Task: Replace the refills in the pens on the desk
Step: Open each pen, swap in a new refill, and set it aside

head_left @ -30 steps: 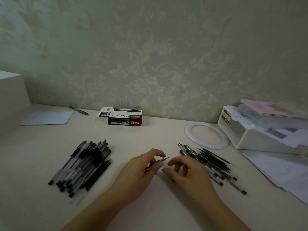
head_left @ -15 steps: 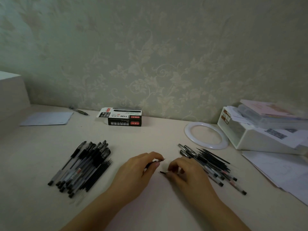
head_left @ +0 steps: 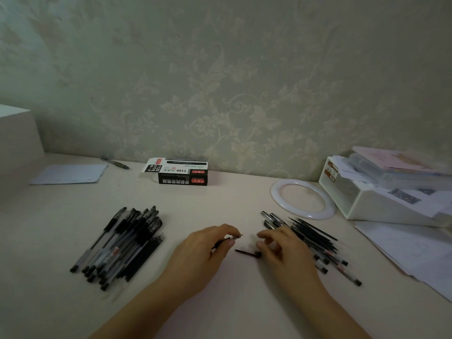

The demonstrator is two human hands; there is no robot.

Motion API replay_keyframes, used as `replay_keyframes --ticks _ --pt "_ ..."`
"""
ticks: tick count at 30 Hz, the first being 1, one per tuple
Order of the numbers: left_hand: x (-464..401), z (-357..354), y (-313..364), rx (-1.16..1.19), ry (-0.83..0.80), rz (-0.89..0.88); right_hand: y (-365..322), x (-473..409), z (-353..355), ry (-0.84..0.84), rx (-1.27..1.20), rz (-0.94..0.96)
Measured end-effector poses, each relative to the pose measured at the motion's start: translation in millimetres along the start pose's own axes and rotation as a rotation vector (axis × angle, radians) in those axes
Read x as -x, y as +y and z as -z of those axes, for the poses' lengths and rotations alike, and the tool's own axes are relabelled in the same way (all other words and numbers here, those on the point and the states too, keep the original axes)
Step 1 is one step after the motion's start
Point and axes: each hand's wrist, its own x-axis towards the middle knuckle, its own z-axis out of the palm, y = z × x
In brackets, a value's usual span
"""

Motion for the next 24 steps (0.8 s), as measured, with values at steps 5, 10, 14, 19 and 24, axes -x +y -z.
replay_keyframes --ticks 5,10,14,19,24 --pt "0.5 0.1 -0.5 -0.01 0.001 -0.002 2.9 -1.0 0.8 -0.033 -0.04 -0.026" --pt "0.0 -0.4 -0.9 -0.009 -0.009 0.009 5.1 -2.1 4.4 -0.027 -0.017 -0.025" --pt "0.1 -0.3 -1.3 -0.014 -0.013 0.007 8.6 -2.3 6.1 -0.064 -0.012 -0.044" --pt "-0.3 -0.6 -1.0 -0.006 -0.021 0.011 5.7 -1.1 4.4 -0.026 -0.054 -0.039" --pt "-0.2 -0.4 -0.5 -0.01 -0.03 0.001 3.9 -1.9 4.0 -0.026 -0.013 -0.055"
